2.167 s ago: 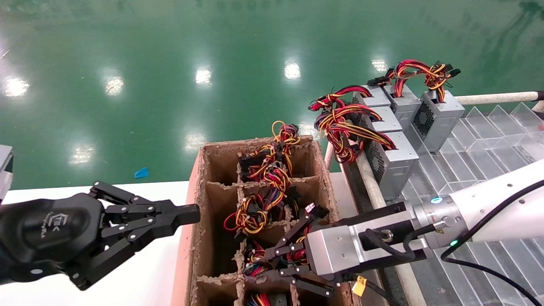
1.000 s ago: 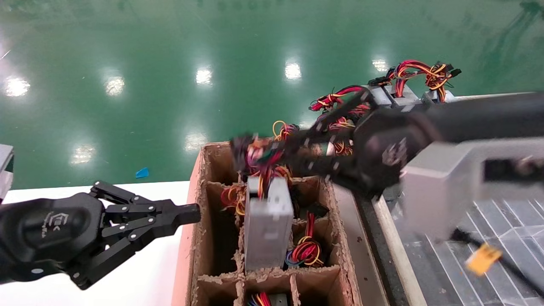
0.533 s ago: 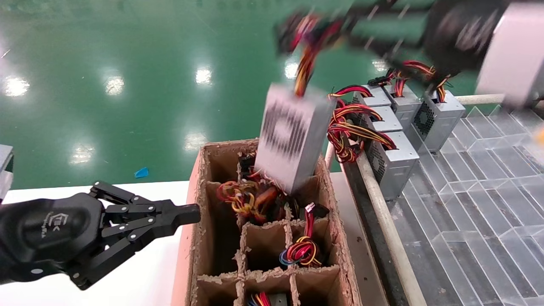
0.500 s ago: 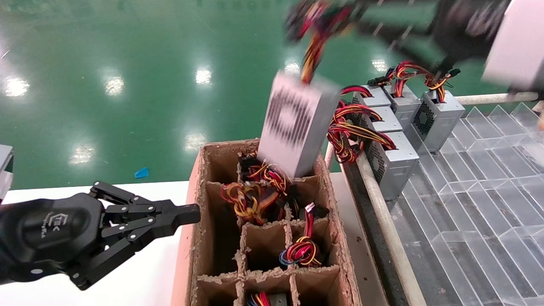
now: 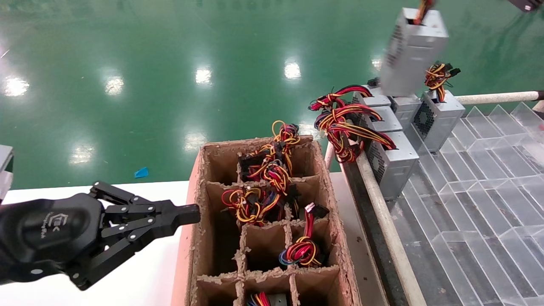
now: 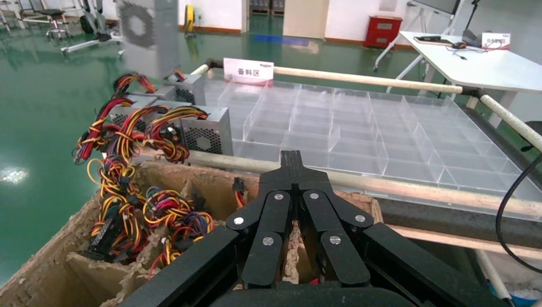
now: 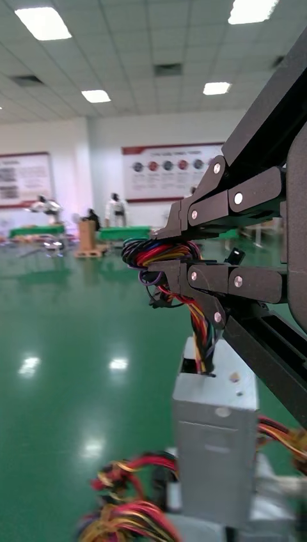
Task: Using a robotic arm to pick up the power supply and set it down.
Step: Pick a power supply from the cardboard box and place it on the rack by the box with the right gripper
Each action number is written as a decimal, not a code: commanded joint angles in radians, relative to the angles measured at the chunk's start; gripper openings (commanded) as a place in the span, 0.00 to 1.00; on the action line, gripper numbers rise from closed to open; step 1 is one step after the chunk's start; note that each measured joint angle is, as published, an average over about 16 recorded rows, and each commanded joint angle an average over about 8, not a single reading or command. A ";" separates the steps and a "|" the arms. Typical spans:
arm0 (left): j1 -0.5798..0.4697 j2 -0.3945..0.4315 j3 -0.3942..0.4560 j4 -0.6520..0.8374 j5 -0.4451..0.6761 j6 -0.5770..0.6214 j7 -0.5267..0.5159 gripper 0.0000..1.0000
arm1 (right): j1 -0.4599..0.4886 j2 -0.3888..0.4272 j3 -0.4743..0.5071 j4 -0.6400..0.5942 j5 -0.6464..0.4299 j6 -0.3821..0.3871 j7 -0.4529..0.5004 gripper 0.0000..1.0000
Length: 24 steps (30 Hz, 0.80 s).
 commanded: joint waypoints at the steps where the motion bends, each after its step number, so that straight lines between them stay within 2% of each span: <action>1: 0.000 0.000 0.000 0.000 0.000 0.000 0.000 0.00 | 0.021 -0.003 -0.008 -0.053 -0.025 -0.007 -0.026 0.00; 12: 0.000 0.000 0.000 0.000 0.000 0.000 0.000 0.00 | 0.037 -0.016 -0.043 -0.291 -0.074 -0.054 -0.086 0.00; 24: 0.000 0.000 0.000 0.000 0.000 0.000 0.000 0.00 | 0.058 -0.016 -0.044 -0.408 -0.073 -0.104 -0.164 0.00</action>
